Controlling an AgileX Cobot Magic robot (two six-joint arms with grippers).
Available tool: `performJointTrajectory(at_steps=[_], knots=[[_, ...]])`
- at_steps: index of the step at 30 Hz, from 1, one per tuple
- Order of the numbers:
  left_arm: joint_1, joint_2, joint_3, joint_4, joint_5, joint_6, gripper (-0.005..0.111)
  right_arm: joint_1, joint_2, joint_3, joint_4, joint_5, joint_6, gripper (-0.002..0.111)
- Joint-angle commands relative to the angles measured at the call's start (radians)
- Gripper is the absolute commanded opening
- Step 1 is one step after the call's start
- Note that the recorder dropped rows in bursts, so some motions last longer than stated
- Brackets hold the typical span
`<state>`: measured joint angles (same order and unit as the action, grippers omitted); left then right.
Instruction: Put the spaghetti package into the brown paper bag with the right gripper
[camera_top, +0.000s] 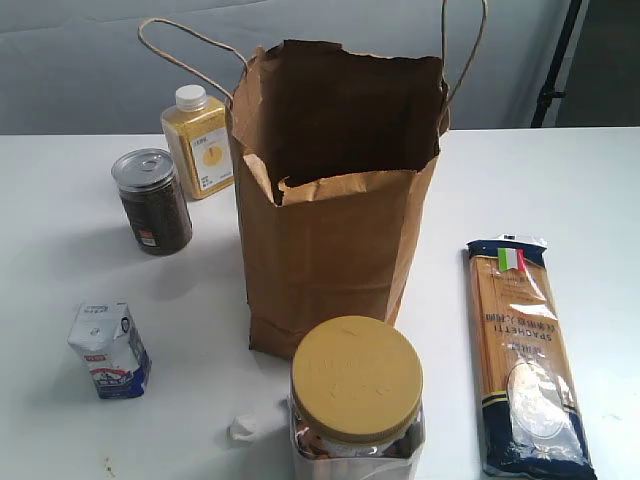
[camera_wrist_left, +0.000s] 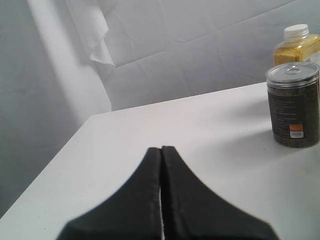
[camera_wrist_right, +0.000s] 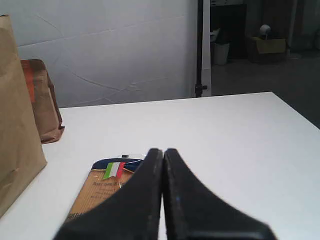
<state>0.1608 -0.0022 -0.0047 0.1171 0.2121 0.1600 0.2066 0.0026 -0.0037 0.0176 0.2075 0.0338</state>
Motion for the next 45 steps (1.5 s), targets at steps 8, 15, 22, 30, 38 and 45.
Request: performJointTrajectory(at_steps=[8,15,22,30,38,45], knots=[[-0.002,0.002,0.005,-0.004,-0.002,-0.004,0.0,-0.005,-0.003,0.004,0.001,-0.009,0.003,0.0],[-0.002,0.002,0.005,-0.004,-0.002,-0.004,0.0,-0.005,-0.003,0.004,-0.124,-0.094,-0.034,0.0],[-0.002,0.002,0.005,-0.004,-0.002,-0.004,0.0,-0.005,0.153,-0.164,0.071,0.139,0.546,0.0],[-0.002,0.002,0.005,-0.004,-0.002,-0.004,0.0,0.242,0.869,-0.605,0.021,0.524,0.238,0.0],[-0.002,0.002,0.005,-0.004,-0.002,-0.004,0.0,0.434,1.47,-0.802,-0.13,0.529,0.464,0.098],[-0.002,0.002,0.005,-0.004,-0.002,-0.004,0.0,0.432,1.719,-0.872,-0.183,0.441,0.464,0.1]])
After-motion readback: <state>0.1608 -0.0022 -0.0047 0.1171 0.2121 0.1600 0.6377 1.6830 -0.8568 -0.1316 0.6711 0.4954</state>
